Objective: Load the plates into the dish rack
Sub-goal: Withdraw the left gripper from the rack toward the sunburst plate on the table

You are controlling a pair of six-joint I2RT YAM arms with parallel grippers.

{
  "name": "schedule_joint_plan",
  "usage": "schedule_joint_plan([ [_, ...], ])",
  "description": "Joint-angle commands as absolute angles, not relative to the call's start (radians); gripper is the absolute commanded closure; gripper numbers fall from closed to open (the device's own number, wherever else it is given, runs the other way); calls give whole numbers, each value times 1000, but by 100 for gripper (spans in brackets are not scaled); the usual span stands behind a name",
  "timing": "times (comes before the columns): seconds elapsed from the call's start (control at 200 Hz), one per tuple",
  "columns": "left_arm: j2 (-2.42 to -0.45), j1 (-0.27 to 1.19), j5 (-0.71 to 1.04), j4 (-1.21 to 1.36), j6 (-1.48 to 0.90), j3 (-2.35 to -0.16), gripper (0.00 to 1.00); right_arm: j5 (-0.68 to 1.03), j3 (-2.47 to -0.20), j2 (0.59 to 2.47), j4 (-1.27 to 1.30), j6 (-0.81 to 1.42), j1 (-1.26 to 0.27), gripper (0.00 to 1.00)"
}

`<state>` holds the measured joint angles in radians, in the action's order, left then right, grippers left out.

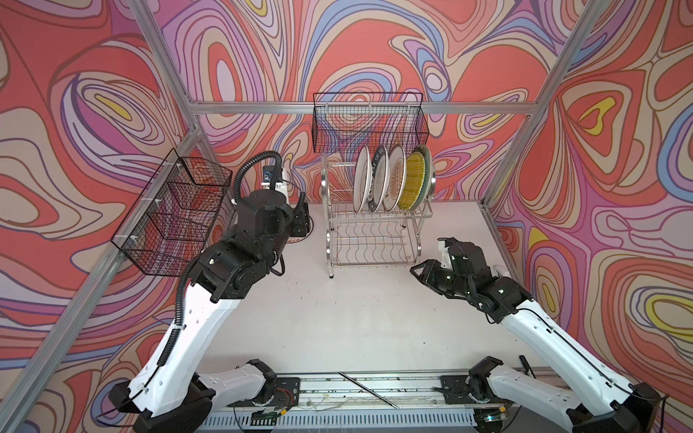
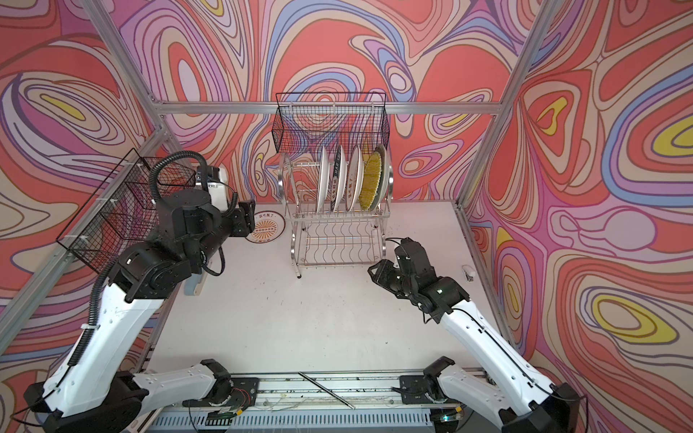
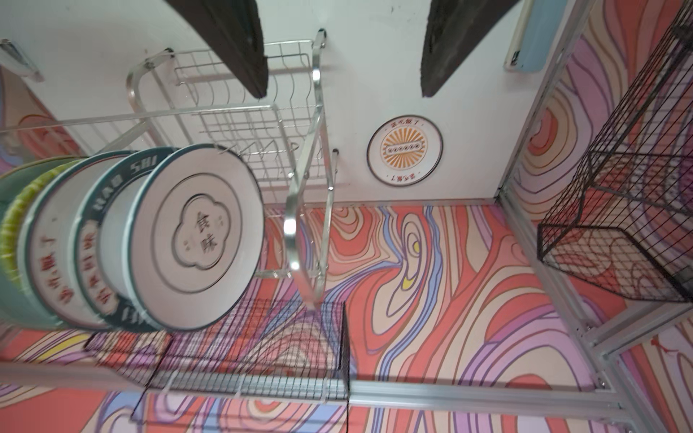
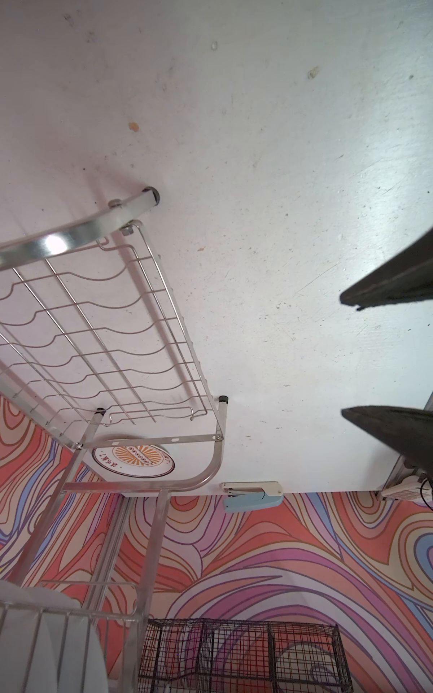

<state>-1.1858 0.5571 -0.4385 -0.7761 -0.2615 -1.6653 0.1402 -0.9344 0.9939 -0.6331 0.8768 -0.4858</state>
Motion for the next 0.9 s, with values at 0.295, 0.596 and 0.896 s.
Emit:
schedule_joint_plan([
  [0.295, -1214, 281, -132, -735, -434, -1399, 33, 124, -916, 960, -647, 859, -489, 56],
  [0.596, -1370, 171, -1, -613, -534, -1324, 33, 121, -898, 939, -643, 863, -489, 56],
  [0.896, -1555, 129, 9, -503, -658, -1324, 34, 112, -879, 909, -655, 861, -489, 56],
])
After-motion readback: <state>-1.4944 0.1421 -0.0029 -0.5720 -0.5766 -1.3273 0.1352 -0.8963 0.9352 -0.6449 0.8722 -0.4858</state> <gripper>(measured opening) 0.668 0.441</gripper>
